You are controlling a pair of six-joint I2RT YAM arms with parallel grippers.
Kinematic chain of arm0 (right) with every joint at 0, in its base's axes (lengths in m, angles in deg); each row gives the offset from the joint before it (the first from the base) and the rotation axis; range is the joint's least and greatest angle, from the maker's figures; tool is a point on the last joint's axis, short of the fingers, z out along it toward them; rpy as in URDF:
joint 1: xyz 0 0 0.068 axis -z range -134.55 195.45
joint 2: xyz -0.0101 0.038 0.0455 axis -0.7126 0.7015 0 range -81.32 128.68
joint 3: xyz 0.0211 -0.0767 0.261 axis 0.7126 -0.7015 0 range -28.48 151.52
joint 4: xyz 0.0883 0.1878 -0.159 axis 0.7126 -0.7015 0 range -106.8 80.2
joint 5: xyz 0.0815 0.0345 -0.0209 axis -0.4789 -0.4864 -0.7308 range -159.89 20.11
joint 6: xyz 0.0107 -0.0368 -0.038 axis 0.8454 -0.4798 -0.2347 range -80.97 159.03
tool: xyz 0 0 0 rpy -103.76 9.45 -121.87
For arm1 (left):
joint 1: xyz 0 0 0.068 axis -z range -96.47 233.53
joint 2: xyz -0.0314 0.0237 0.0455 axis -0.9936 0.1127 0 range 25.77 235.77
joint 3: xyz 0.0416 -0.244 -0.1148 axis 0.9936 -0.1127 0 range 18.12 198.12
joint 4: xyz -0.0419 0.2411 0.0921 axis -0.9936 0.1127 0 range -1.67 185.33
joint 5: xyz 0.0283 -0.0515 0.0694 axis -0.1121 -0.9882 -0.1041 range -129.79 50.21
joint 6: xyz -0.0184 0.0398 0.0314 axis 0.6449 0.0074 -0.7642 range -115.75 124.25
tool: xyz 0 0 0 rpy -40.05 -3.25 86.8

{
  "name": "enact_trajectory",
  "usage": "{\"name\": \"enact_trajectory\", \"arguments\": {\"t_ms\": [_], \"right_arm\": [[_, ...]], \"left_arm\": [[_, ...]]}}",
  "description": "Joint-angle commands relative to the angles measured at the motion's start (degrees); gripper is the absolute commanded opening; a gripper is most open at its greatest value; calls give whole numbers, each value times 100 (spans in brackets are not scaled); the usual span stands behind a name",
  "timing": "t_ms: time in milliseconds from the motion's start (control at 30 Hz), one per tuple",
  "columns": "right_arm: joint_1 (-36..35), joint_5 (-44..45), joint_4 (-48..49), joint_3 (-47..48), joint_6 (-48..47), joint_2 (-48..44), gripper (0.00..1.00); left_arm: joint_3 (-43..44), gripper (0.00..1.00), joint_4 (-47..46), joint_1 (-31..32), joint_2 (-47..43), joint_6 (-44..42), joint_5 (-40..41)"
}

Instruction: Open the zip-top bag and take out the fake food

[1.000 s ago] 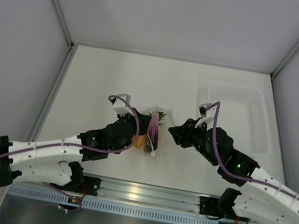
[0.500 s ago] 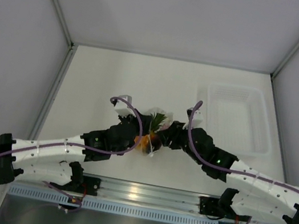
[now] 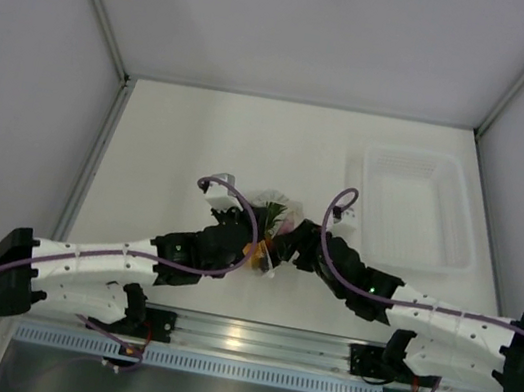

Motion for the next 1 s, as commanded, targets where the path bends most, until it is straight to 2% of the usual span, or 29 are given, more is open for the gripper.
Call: {"name": "enact_trajectory", "arguments": {"t_ms": [0,300,400,433,467,533,600,733,967], "right_arm": [[-76,230,749,-63,381,243,70],[-24,19,1505,6,724,1183,69],[64,-148,1594,156,689,1526,65],[91,-174,1611,200,706,1614,61],[126,-157,1698,200,672,1632,48],[126,-43,1682,191,575,1545,32],[117,19,1472,278,400,1448,30],[117,159,1120,428,57,1124,20],[3,204,557,701,-654,631,17]], "left_arm": [[170,0,-183,162,38,132,357],[143,0,-446,233,161,132,173],[161,0,-456,241,205,106,155],[161,0,-464,241,205,97,155],[152,0,-464,241,179,53,147],[117,0,-464,241,135,-17,173],[73,0,-447,241,82,-105,225],[-85,0,-456,241,-58,-149,313],[-155,0,-438,241,38,-413,577]]}}
